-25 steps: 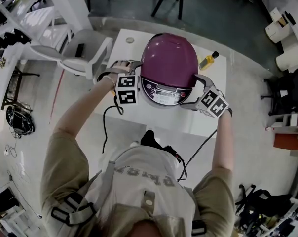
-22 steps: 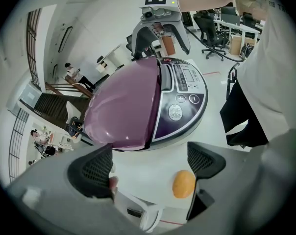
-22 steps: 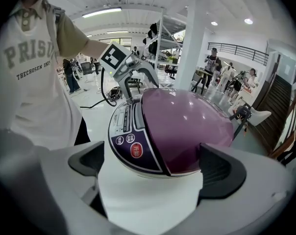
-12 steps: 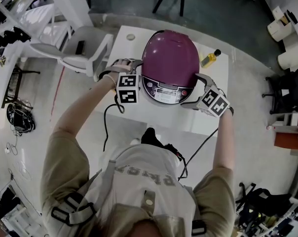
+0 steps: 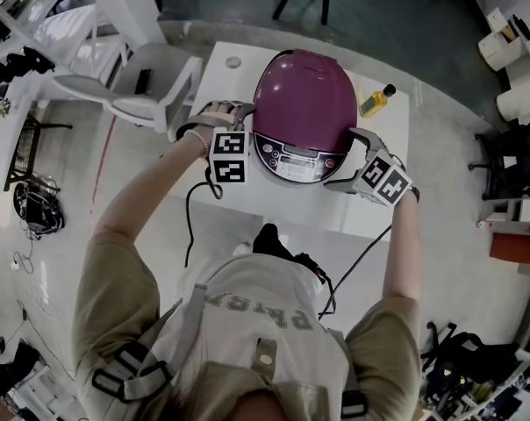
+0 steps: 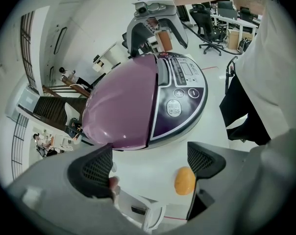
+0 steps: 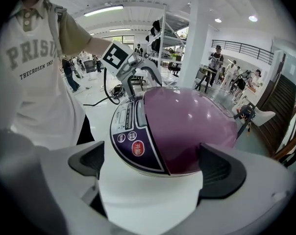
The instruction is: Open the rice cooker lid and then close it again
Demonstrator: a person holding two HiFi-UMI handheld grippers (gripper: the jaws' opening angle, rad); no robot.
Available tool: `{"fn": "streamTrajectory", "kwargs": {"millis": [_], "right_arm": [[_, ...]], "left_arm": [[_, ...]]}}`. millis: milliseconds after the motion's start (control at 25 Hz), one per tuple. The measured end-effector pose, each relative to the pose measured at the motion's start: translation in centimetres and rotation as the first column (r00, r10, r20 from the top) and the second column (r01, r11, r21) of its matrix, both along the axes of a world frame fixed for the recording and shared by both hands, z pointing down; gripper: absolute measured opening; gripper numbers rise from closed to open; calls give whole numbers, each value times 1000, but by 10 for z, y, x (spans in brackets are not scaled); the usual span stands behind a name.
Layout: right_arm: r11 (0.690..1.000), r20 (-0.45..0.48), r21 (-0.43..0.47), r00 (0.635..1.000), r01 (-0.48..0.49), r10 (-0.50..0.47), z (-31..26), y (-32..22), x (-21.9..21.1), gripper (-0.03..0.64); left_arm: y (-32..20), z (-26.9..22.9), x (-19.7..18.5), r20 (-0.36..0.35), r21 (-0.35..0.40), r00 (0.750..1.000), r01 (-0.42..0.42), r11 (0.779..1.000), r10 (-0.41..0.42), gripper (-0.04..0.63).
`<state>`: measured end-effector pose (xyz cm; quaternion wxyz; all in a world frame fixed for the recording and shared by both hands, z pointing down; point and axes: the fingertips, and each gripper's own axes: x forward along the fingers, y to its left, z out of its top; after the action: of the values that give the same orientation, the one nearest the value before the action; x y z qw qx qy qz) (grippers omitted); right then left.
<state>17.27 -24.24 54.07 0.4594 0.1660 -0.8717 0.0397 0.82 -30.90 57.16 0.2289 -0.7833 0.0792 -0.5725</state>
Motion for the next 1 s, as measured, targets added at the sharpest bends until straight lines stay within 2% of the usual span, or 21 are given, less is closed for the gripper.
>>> {"fn": "streamTrajectory", "kwargs": {"millis": [200, 440, 640, 800, 1000], "right_arm": [[999, -51, -35, 998, 26, -27, 1, 5, -2, 577], [999, -42, -48, 999, 20, -22, 2, 5, -2, 575], [995, -99, -98, 994, 33, -43, 3, 7, -1, 574], [996, -85, -86, 996, 25, -32, 3, 5, 1, 574], [996, -116, -66, 991, 55, -63, 7, 6, 2, 572]], "left_arm": [[1, 4, -2, 39, 12, 999, -25, 1000, 24, 488], [-1, 5, -3, 65, 29, 997, -47, 998, 45, 488], [-4, 8, -4, 97, 66, 994, -64, 996, 58, 488], [-4, 8, -3, 84, 65, 995, -54, 996, 48, 489], [-3, 8, -4, 71, 44, 996, -51, 998, 48, 489]]}}
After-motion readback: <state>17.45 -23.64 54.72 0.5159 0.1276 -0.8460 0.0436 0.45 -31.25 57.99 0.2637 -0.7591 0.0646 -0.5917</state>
